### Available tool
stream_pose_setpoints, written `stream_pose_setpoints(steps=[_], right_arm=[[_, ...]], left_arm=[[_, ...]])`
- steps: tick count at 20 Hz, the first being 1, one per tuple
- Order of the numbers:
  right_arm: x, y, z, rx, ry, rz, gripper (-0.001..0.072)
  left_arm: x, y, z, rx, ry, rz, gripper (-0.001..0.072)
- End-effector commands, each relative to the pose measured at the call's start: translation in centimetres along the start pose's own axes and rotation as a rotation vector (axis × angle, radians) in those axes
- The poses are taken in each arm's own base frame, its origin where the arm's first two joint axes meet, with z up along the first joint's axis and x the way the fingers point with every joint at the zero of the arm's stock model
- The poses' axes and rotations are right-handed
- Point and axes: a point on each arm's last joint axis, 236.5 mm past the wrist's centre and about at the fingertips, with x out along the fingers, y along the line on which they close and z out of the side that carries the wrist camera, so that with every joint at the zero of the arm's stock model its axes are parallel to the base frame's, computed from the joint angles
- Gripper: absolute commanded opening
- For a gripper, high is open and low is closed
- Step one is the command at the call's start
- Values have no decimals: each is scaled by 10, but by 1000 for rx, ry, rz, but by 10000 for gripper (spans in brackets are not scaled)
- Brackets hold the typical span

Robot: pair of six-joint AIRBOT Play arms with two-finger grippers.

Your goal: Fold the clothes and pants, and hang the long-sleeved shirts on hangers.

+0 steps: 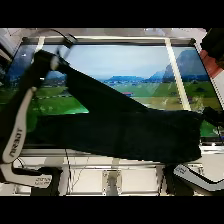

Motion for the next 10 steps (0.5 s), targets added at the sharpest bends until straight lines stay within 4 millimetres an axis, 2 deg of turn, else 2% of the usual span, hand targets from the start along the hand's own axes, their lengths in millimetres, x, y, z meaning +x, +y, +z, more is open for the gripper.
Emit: stream_pose_setpoints(steps=[1,3,5,8,10], right_arm=[[4,0,-5,1,14,2,345],[4,2,-5,-27,12,9,346],[4,12,-2,-32,-3,53,346],[5,52,4,-112,-25,154,345],[14,85,12,-174,-54,192,345]], left_arm=[[-57,82,-28,-156,40,165,20],[-75,109,-53,-211,92,209,20],[-85,130,-82,-284,156,241,20],[-87,148,-129,-376,290,263,20],[-87,155,-147,-411,338,272,20]])
